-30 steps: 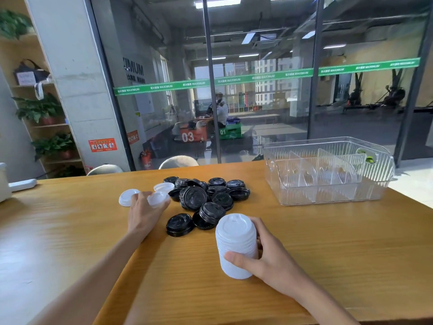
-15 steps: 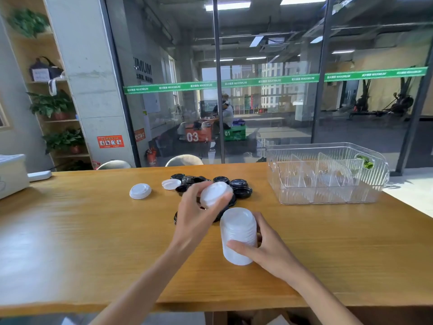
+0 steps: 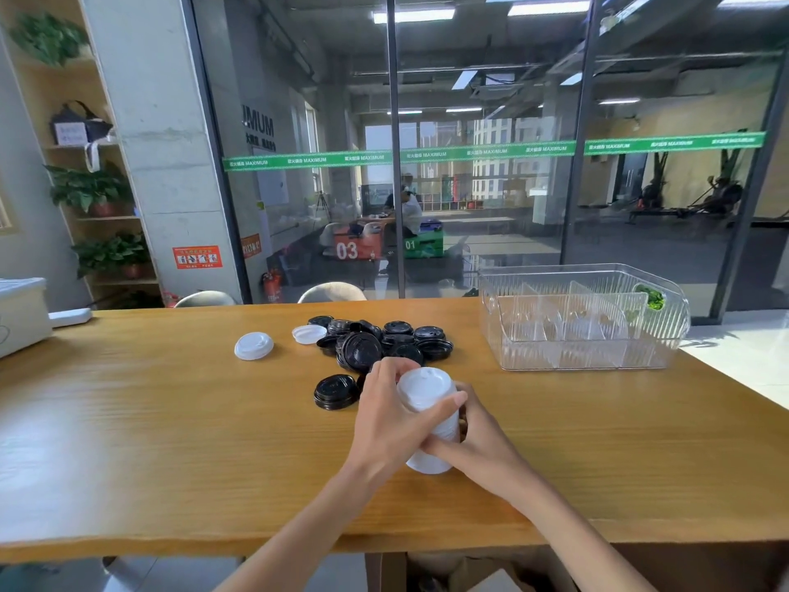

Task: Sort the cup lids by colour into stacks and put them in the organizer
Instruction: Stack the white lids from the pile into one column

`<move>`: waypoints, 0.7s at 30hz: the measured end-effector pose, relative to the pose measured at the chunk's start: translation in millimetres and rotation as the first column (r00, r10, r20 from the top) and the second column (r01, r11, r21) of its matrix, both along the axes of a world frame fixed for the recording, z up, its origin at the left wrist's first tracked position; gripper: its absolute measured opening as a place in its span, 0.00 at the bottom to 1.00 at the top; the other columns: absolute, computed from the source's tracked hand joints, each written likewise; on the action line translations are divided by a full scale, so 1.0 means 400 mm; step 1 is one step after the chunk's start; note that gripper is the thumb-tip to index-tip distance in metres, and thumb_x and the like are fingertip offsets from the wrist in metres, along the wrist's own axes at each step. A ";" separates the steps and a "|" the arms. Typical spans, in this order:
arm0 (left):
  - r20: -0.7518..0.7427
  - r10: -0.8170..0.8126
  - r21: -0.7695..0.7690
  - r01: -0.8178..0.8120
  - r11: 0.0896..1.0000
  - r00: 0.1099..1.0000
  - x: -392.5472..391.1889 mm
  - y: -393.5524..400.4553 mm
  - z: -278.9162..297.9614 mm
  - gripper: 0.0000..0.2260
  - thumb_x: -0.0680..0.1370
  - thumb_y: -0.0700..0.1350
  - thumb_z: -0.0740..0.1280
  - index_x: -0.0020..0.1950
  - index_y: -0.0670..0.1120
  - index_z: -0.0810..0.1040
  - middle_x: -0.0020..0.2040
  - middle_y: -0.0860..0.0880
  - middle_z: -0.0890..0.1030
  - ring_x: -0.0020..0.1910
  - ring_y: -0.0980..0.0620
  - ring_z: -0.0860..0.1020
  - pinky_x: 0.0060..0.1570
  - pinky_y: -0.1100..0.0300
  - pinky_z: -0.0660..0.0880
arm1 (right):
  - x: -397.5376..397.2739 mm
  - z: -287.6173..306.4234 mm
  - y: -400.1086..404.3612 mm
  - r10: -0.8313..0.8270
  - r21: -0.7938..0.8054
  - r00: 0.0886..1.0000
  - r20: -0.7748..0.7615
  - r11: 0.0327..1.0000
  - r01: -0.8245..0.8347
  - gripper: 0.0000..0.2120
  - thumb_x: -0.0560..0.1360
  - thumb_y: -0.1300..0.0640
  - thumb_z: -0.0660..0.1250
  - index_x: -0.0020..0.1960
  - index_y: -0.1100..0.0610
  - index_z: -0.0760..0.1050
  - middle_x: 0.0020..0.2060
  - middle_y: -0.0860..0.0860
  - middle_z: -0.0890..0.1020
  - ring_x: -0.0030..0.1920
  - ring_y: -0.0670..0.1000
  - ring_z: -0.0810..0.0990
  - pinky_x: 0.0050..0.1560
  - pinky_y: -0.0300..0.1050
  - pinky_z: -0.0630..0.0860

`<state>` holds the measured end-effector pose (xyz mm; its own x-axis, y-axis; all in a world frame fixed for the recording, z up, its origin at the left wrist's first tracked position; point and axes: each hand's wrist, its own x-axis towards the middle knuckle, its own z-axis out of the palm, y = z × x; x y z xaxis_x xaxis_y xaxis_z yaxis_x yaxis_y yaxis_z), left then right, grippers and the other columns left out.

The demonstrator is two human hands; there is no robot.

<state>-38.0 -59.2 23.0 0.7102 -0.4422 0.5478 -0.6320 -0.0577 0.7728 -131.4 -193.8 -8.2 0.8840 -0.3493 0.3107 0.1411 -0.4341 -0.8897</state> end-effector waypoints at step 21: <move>-0.134 -0.208 -0.067 0.200 0.977 0.969 -0.012 -0.004 -0.020 0.27 0.74 0.66 0.77 0.65 0.54 0.72 0.57 0.59 0.81 0.56 0.56 0.83 0.51 0.62 0.79 | -0.002 0.001 -0.003 0.007 0.004 1.000 0.024 1.000 -0.007 0.40 0.65 0.29 0.81 0.70 0.32 0.66 0.62 0.35 0.81 0.60 0.40 0.83 0.54 0.39 0.83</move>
